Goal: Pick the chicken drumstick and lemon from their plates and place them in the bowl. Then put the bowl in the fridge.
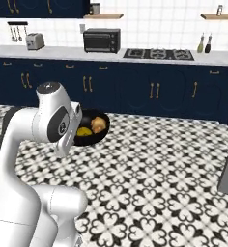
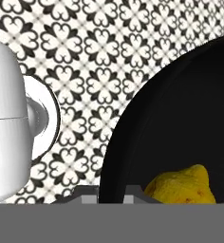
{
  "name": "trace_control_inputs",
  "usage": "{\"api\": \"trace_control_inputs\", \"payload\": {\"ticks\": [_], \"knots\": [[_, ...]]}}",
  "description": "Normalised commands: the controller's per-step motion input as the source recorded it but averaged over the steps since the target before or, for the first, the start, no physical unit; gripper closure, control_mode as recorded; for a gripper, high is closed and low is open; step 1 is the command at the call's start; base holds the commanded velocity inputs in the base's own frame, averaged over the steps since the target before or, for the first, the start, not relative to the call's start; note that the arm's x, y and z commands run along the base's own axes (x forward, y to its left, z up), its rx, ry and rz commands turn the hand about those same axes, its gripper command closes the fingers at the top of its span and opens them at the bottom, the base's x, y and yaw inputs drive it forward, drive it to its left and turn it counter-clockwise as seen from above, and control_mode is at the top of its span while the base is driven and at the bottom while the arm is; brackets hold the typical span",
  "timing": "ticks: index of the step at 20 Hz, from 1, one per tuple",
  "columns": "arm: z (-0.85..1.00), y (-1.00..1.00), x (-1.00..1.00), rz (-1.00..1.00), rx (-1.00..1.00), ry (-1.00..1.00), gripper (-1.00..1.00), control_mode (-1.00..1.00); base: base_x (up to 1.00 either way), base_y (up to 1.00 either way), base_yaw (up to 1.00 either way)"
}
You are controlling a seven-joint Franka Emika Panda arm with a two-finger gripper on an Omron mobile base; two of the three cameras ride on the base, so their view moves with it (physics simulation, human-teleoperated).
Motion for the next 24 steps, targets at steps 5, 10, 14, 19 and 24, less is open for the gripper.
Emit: {"api": "trace_control_inputs", "payload": {"ticks": [5, 10, 14, 19, 24], "knots": [[0.00, 0.00, 0.00, 0.00, 0.00, 0.00, 1.00, 1.00, 1.00, -0.01, -0.30], [0.00, 0.00, 0.00, 0.00, 0.00, 0.00, 1.00, 1.00, 0.89, 0.16, -0.50], [0.00, 0.00, 0.00, 0.00, 0.00, 0.00, 1.00, 1.00, 0.82, 0.29, -0.56], [0.00, 0.00, 0.00, 0.00, 0.00, 0.00, 1.00, 1.00, 0.87, 0.48, -0.57], [0.00, 0.00, 0.00, 0.00, 0.00, 0.00, 1.00, 1.00, 0.99, 0.66, -0.53]]}}
